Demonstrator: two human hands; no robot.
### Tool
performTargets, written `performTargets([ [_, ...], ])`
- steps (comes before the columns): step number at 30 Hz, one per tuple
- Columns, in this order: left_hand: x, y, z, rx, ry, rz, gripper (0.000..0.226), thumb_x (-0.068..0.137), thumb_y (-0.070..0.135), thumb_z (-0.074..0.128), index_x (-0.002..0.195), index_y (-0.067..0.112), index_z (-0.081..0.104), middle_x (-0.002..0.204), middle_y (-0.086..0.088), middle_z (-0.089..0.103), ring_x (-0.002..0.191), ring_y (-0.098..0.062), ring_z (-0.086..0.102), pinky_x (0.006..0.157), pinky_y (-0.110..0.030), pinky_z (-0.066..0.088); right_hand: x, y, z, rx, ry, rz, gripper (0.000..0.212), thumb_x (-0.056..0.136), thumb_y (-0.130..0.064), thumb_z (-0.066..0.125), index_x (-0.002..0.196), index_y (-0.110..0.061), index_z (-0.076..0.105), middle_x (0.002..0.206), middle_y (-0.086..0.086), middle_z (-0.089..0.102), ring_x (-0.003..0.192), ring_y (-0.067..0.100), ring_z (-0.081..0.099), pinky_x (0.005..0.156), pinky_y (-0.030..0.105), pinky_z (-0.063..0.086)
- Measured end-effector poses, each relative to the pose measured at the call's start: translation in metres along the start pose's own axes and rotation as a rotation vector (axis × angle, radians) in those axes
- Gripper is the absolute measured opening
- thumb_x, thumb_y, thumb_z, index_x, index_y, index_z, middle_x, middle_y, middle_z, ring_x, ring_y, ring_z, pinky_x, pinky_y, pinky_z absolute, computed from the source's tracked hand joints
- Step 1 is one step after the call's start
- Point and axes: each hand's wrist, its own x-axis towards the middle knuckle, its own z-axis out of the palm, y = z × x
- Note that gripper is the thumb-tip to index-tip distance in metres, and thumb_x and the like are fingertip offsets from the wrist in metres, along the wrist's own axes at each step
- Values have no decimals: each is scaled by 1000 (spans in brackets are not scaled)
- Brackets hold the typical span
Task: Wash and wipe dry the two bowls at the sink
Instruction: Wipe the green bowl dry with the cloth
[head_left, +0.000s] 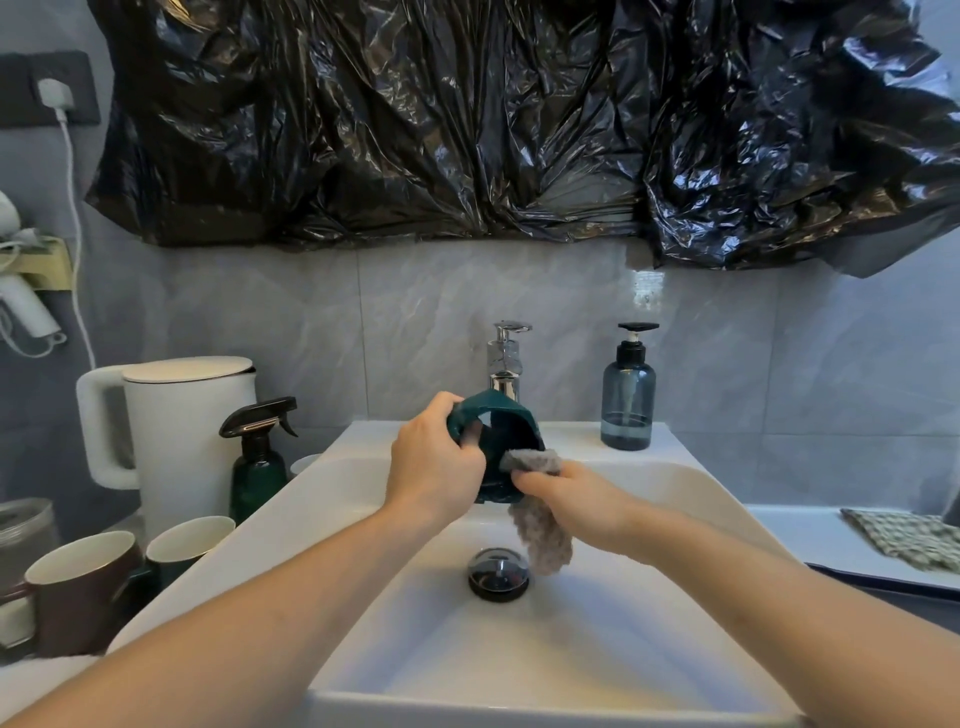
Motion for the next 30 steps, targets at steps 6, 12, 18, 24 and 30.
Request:
performTargets([
  [6,0,2,0,-58,-9,42,4,102,20,61,103,23,61,91,4,71,90,-27,63,82,-48,56,3,-3,3,122,163,-234,36,103,-15,55,136,-28,50,121,-4,66,116,17,63,103,38,51],
  [12,0,0,-2,-20,-15,93,11,99,16,64,104,26,64,90,7,71,87,-23,62,78,-43,56,1,0,2,9,153,-286,39,103,-19,53,139,-33,48,127,-8,63,118,8,58,105,31,47],
  [18,2,4,-1,-95,34,30,6,102,17,61,101,23,60,90,6,69,88,-25,62,80,-48,57,1,-6,5,84,113,-201,34,104,-18,51,136,-29,49,120,-4,66,116,18,62,103,36,51],
  [24,0,4,1,-99,35,20,9,101,16,63,104,24,64,93,6,72,92,-26,63,81,-41,55,-5,-9,4,46,152,-459,72,97,-3,51,136,-62,37,144,-11,46,132,1,45,107,22,42],
  [30,-1,4,-2,-124,55,-38,6,102,17,62,105,22,63,93,5,71,93,-29,63,83,-47,57,3,-1,9,62,-15,-128,43,95,-31,54,137,-25,48,122,-2,65,113,18,62,106,48,50],
])
